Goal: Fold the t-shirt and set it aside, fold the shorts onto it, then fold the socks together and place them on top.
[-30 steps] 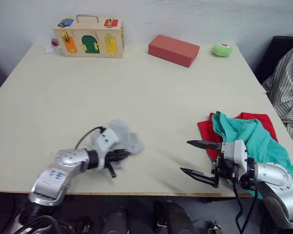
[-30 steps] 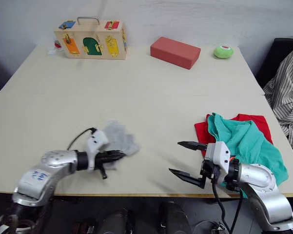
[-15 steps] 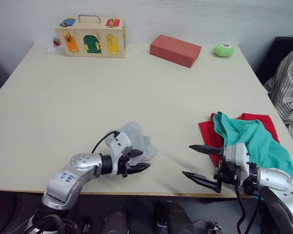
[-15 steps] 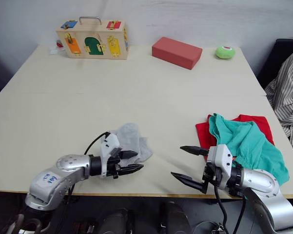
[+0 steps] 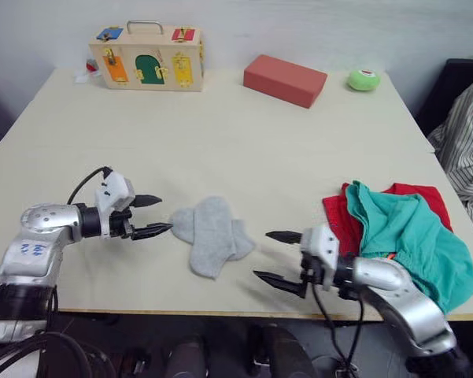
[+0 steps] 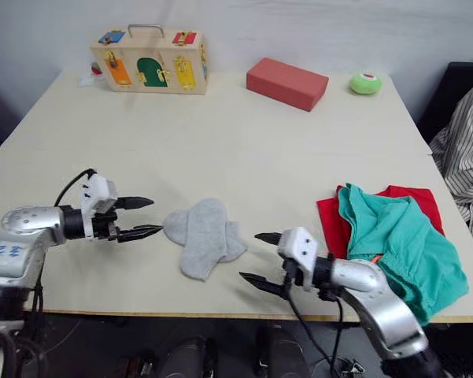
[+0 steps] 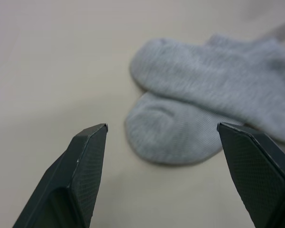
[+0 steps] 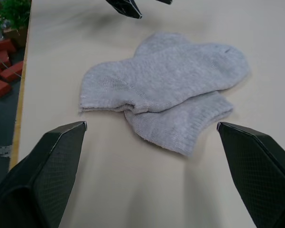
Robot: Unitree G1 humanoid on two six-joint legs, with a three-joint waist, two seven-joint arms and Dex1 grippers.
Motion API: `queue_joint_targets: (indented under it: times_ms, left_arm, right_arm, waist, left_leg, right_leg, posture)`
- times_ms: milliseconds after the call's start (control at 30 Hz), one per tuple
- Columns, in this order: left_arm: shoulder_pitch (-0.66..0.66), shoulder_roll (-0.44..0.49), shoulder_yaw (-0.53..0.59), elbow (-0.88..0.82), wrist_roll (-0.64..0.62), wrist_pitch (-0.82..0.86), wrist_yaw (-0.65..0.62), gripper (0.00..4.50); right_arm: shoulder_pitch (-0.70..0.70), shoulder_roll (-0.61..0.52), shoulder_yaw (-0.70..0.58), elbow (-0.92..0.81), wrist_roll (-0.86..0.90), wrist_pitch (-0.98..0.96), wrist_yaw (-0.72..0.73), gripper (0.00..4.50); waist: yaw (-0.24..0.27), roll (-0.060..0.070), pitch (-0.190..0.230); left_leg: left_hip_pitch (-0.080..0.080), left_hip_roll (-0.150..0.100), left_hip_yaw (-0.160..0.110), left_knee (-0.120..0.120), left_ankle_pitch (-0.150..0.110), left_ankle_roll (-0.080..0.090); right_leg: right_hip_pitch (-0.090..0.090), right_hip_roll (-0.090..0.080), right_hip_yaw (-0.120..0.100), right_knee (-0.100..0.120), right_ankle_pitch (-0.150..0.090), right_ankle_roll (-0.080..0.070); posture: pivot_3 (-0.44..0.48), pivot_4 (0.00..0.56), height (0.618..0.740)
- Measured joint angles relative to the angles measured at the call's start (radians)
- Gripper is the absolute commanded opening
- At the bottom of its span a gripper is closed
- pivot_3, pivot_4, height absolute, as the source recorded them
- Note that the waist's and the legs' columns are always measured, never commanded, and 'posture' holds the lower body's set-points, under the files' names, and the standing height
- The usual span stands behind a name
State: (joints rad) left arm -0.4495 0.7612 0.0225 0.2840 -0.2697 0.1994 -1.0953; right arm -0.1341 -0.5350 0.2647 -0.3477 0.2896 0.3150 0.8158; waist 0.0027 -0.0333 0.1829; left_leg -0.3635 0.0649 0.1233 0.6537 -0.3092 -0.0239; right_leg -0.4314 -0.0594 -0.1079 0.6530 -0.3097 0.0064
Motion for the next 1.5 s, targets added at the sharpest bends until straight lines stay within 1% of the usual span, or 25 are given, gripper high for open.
queue_joint_targets:
  times_ms: [100, 200, 233, 300, 400, 533, 600, 633, 667, 700, 733, 800, 867, 1033, 1200, 1333, 1500]
  left_arm:
    - [-0.063, -0.016, -0.049, 0.125, 0.048, -0.103, -0.045, 3.87]
    - [-0.116, -0.048, -0.066, 0.222, 0.078, -0.154, -0.061, 3.87]
    - [-0.126, -0.057, -0.073, 0.249, 0.085, -0.162, -0.061, 3.89]
    - [-0.141, -0.076, -0.075, 0.281, 0.099, -0.175, -0.060, 3.47]
    - [-0.148, -0.091, -0.081, 0.286, 0.109, -0.187, -0.065, 2.69]
    - [-0.145, -0.090, -0.082, 0.279, 0.109, -0.181, -0.097, 1.48]
    - [-0.121, -0.076, -0.079, 0.238, 0.105, -0.160, -0.106, 0.80]
    - [-0.105, -0.069, -0.078, 0.212, 0.102, -0.145, -0.108, 0.56]
    - [-0.087, -0.060, -0.076, 0.184, 0.097, -0.132, -0.110, 0.21]
    - [-0.080, -0.057, -0.076, 0.172, 0.096, -0.124, -0.110, 0.03]
    - [-0.059, -0.048, -0.068, 0.139, 0.094, -0.109, -0.103, 0.03]
    - [0.033, -0.020, -0.030, 0.016, 0.078, -0.049, -0.069, 0.03]
    - [0.102, -0.009, -0.004, -0.089, 0.063, 0.015, -0.033, 0.03]
    - [0.219, -0.011, 0.040, -0.274, 0.034, 0.159, 0.079, 0.03]
    - [0.346, -0.029, 0.099, -0.462, 0.006, 0.295, 0.207, 0.03]
    - [0.428, -0.079, 0.133, -0.582, -0.015, 0.373, 0.303, 0.03]
    - [0.468, -0.085, 0.136, -0.636, -0.024, 0.402, 0.352, 0.03]
  right_arm:
    - [-0.043, 0.026, 0.052, 0.076, -0.083, -0.042, -0.012, 4.50]
    - [-0.058, 0.045, 0.056, 0.128, -0.125, -0.066, -0.028, 4.50]
    - [-0.065, 0.050, 0.062, 0.135, -0.135, -0.075, -0.029, 4.32]
    - [-0.091, 0.069, 0.080, 0.154, -0.157, -0.080, -0.032, 3.92]
    - [-0.103, 0.087, 0.085, 0.169, -0.175, -0.084, -0.033, 2.92]
    - [-0.117, 0.089, 0.085, 0.189, -0.182, -0.099, -0.025, 1.51]
    - [-0.118, 0.092, 0.085, 0.192, -0.185, -0.101, -0.018, 0.73]
    - [-0.119, 0.091, 0.084, 0.192, -0.185, -0.101, -0.013, 0.49]
    - [-0.119, 0.091, 0.083, 0.193, -0.186, -0.101, -0.009, 0.09]
    - [-0.119, 0.091, 0.082, 0.193, -0.186, -0.101, -0.005, 0.00]
    - [-0.123, 0.091, 0.083, 0.194, -0.185, -0.101, 0.003, 0.00]
    - [-0.133, 0.083, 0.080, 0.201, -0.179, -0.100, 0.025, 0.00]
    - [-0.144, 0.076, 0.072, 0.216, -0.168, -0.099, 0.044, 0.00]
    - [-0.178, 0.077, 0.059, 0.257, -0.152, -0.103, 0.075, 0.00]
    - [-0.226, 0.076, 0.046, 0.344, -0.154, -0.152, 0.104, 0.00]
    - [-0.273, 0.076, 0.044, 0.429, -0.159, -0.213, 0.130, 0.00]
    - [-0.323, 0.077, 0.044, 0.523, -0.174, -0.292, 0.158, 0.00]
  waist:
    - [-0.004, -0.001, 0.000]
    - [-0.006, -0.001, 0.000]
    - [-0.007, -0.001, 0.000]
    - [-0.008, -0.001, 0.000]
    - [-0.007, -0.001, 0.000]
    - [-0.007, -0.001, 0.000]
    - [-0.009, -0.001, 0.000]
    - [-0.012, -0.001, -0.001]
    - [-0.015, -0.001, -0.001]
    - [-0.016, -0.001, -0.001]
    - [-0.020, -0.001, -0.001]
    - [-0.036, 0.000, 0.000]
    - [-0.038, 0.000, 0.000]
    - [-0.032, 0.000, 0.000]
    - [-0.035, 0.000, 0.000]
    - [-0.031, 0.000, 0.000]
    - [-0.031, 0.000, 0.000]
  left_leg:
    - [-0.010, 0.000, 0.002, 0.008, -0.002, 0.003]
    - [-0.010, -0.001, 0.004, 0.011, -0.003, 0.005]
    - [-0.009, -0.001, 0.004, 0.011, -0.003, 0.005]
    - [-0.006, 0.000, 0.004, 0.012, -0.003, 0.005]
    - [-0.005, 0.000, 0.002, 0.011, -0.003, 0.005]
    - [-0.005, 0.000, 0.002, 0.011, -0.002, 0.004]
    - [-0.005, 0.000, 0.003, 0.011, -0.002, 0.003]
    - [-0.005, 0.000, 0.003, 0.011, -0.002, 0.003]
    - [-0.005, 0.000, 0.003, 0.011, -0.002, 0.003]
    - [-0.005, 0.000, 0.003, 0.011, -0.002, 0.003]
    - [-0.005, 0.001, 0.002, 0.011, -0.002, 0.003]
    - [-0.004, 0.001, 0.003, 0.010, -0.002, 0.003]
    - [-0.004, 0.001, 0.003, 0.010, -0.002, 0.003]
    - [-0.004, 0.001, 0.002, 0.010, -0.003, 0.005]
    - [-0.004, 0.001, 0.002, 0.009, -0.003, 0.005]
    - [-0.004, 0.001, 0.001, 0.009, -0.004, 0.007]
    - [-0.002, 0.001, 0.000, 0.009, -0.005, 0.008]
  right_leg:
    - [-0.008, -0.002, -0.001, 0.003, 0.001, 0.001]
    - [-0.009, -0.002, 0.000, 0.004, 0.001, 0.002]
    - [-0.008, -0.002, 0.000, 0.005, 0.001, 0.002]
    - [-0.006, -0.002, 0.000, 0.006, 0.001, 0.002]
    - [-0.005, -0.002, 0.000, 0.008, 0.001, 0.002]
    - [-0.005, -0.002, 0.000, 0.008, 0.001, 0.002]
    - [-0.006, -0.002, 0.001, 0.008, 0.001, 0.002]
    - [-0.006, -0.002, 0.001, 0.008, 0.001, 0.002]
    - [-0.005, -0.002, 0.001, 0.008, 0.001, 0.002]
    - [-0.005, -0.002, 0.001, 0.008, 0.001, 0.002]
    - [-0.005, -0.002, 0.001, 0.008, 0.001, 0.002]
    - [-0.006, -0.002, 0.003, 0.008, 0.001, 0.002]
    - [-0.006, -0.002, 0.002, 0.008, 0.001, 0.002]
    - [-0.006, -0.002, 0.002, 0.008, 0.001, 0.002]
    - [-0.006, -0.002, 0.003, 0.008, 0.001, 0.002]
    - [-0.005, -0.002, 0.002, 0.008, 0.001, 0.002]
    - [-0.003, -0.003, 0.002, 0.008, 0.001, 0.002]
  posture:
    - [0.000, 0.150, 0.740]
    - [0.000, 0.150, 0.740]
    - [0.000, 0.150, 0.740]
    - [0.000, 0.150, 0.740]
    - [0.000, 0.150, 0.740]
    - [0.000, 0.150, 0.740]
    - [0.000, 0.150, 0.740]
    - [0.000, 0.150, 0.740]
    - [0.000, 0.150, 0.740]
    - [0.000, 0.150, 0.740]
    - [0.000, 0.150, 0.740]
    - [0.000, 0.150, 0.740]
    - [0.000, 0.150, 0.740]
    - [0.000, 0.150, 0.740]
    - [0.000, 0.150, 0.740]
    - [0.000, 0.150, 0.740]
    - [0.000, 0.150, 0.740]
